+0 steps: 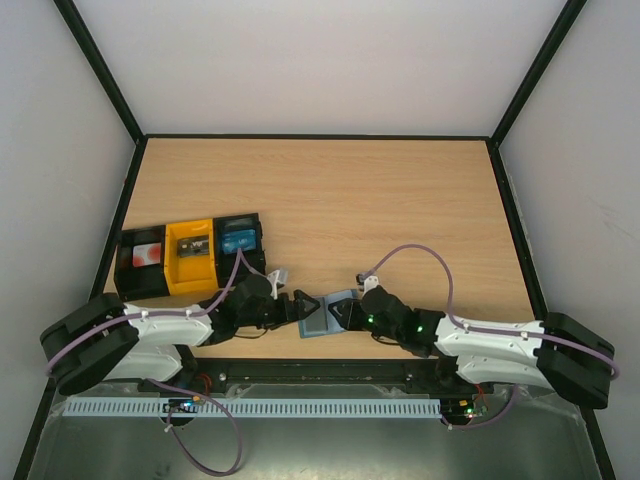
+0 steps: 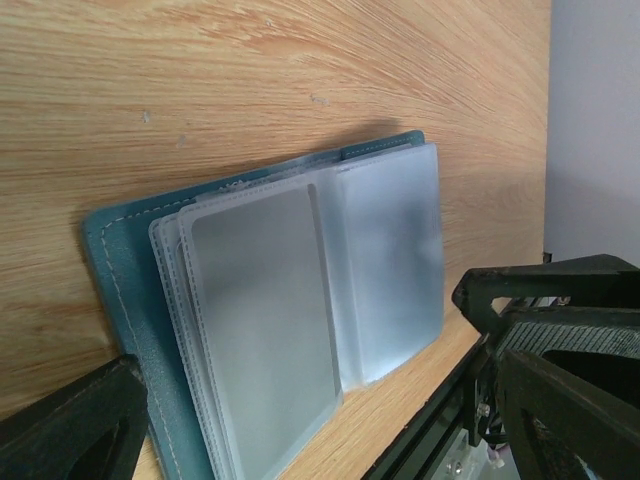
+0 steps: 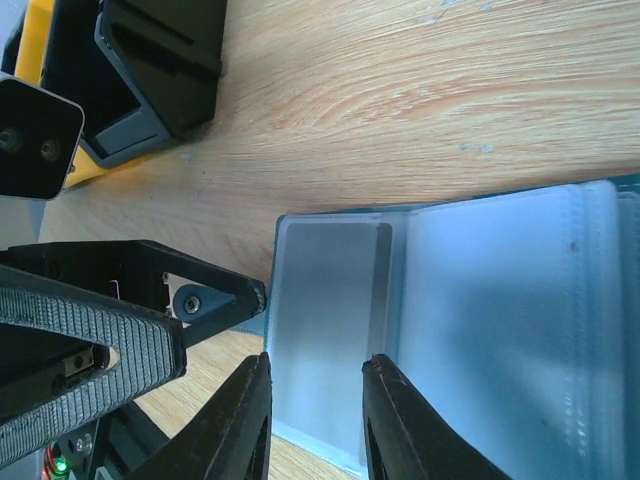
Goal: Take the credit cards out of the card holder
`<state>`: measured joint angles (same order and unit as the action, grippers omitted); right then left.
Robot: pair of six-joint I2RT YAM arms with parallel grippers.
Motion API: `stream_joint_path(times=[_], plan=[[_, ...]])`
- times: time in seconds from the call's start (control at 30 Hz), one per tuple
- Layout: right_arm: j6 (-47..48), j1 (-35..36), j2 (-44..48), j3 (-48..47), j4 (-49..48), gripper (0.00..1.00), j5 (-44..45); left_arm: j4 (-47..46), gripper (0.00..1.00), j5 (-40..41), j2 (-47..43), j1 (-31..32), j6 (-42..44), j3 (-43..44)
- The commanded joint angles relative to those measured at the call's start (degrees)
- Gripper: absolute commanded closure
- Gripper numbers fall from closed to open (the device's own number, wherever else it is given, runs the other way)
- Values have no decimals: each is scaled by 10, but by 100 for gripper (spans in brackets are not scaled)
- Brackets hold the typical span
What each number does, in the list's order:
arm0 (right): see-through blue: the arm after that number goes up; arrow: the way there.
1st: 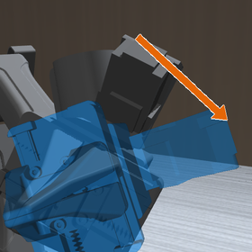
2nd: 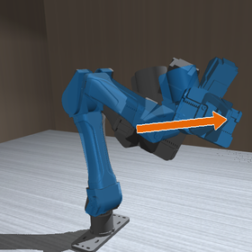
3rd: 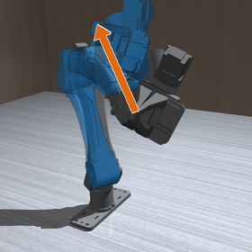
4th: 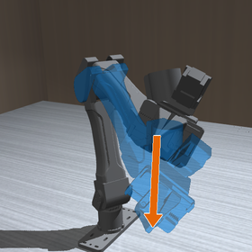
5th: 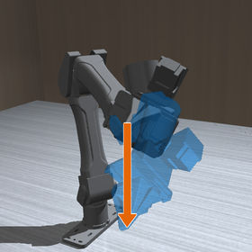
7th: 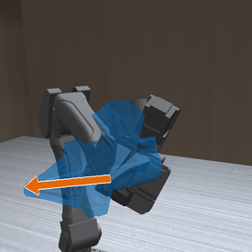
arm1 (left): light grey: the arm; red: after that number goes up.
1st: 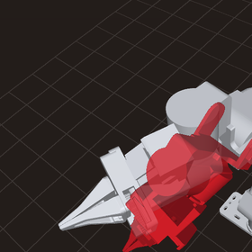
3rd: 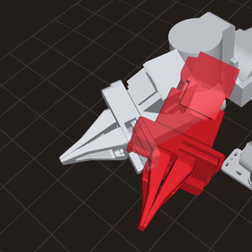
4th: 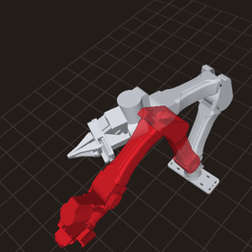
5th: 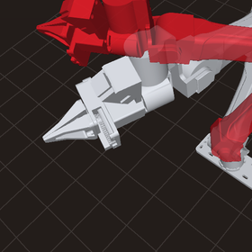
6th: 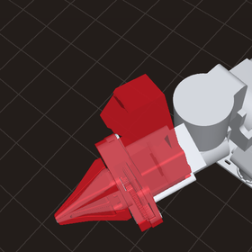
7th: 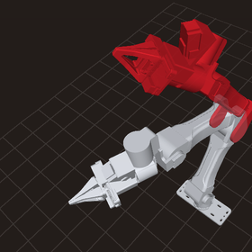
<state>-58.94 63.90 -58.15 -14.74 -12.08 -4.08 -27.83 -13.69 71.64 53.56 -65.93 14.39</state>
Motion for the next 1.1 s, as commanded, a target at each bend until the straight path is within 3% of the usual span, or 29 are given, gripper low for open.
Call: stream_joint_path(times=[0.0, 0.63, 1.07], plan=[[5, 6, -38, -24, -44, 75, -14, -18, 4, -2, -17, -7, -4, -10], [11, 6, -182, -21, -86, 80, -15, 20, 4, 18, -28, -31, 7, -27], [1, 6, -160, 32, -97, 94, 19, 85, 4, 20, -54, -35, 26, 7]])
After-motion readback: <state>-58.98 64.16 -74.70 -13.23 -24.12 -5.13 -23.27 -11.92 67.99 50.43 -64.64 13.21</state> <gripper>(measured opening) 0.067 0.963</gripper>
